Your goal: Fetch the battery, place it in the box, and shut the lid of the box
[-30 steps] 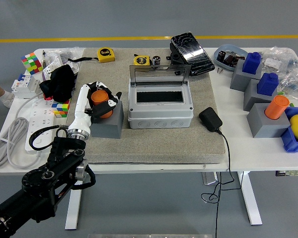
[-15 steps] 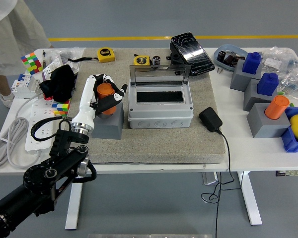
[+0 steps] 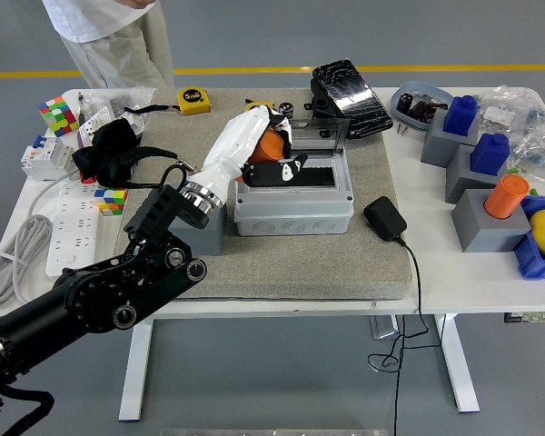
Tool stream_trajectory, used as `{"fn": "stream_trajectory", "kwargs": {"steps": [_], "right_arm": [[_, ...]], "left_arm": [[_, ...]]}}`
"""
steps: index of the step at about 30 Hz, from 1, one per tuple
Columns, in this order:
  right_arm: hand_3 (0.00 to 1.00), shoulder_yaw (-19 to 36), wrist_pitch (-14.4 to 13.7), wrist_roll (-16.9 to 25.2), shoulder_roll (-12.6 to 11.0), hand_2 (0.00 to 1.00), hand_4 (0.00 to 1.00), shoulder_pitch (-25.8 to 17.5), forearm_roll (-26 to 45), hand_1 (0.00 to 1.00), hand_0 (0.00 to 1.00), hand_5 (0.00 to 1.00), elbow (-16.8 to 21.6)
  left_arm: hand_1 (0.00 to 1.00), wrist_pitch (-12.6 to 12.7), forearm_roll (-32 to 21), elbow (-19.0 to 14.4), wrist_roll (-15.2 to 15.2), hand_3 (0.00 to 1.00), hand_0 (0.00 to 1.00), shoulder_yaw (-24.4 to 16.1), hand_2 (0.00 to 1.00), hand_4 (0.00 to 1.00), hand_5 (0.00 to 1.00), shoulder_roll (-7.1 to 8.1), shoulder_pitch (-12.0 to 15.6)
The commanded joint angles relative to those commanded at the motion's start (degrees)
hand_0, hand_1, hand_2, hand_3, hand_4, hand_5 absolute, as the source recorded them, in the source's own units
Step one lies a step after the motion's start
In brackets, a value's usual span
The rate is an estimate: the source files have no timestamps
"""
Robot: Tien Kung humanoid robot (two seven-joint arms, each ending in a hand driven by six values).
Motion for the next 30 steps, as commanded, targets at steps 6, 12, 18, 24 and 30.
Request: {"fn": "stream_trajectory", "kwargs": {"steps": [6, 12, 18, 24, 30], "right_arm": [[0.693, -0.5, 0.0, 0.0, -0.1, 0.717, 0.998, 0.3, 0.1, 0.723, 0.700, 0.695, 0.0], [0.692, -1.5, 0.1, 0.0, -0.3, 0.717, 0.998, 0.2, 0.5, 0.723, 0.700, 0.696, -0.1], [0.692, -1.9, 0.0, 0.0, -0.4, 0.717, 0.998, 0.5, 0.6, 0.723, 0.700, 0.695, -0.1], [0.692, -2.3, 0.0, 0.0, -0.5, 0.716, 0.998, 0.5, 0.7, 0.723, 0.698, 0.695, 0.0], [0.692, -2.3, 0.0, 0.0, -0.6, 0.716, 0.998, 0.4, 0.7, 0.722, 0.699, 0.696, 0.0]], "left_arm": [[0.075, -1.1, 7.9, 3.4, 4.7, 0.190, 0.139, 7.9, 0.131, 0.466, 0.002, -2.56, -6.2], [0.077, -1.7, 7.7, 8.8, 7.2, 0.194, 0.139, 11.4, 0.132, 0.347, 0.002, -5.28, -10.4], [0.081, -2.1, 4.8, 14.4, 7.5, 0.199, 0.141, 14.3, 0.134, 0.316, 0.002, -5.51, -13.3], [0.098, -1.4, -0.4, 18.5, 6.0, 0.224, 0.152, 15.9, 0.143, 0.262, 0.002, -5.51, -14.1], [0.120, -0.6, -2.7, 20.2, 4.6, 0.217, 0.176, 15.8, 0.158, 0.340, 0.002, -5.51, -13.8]]}}
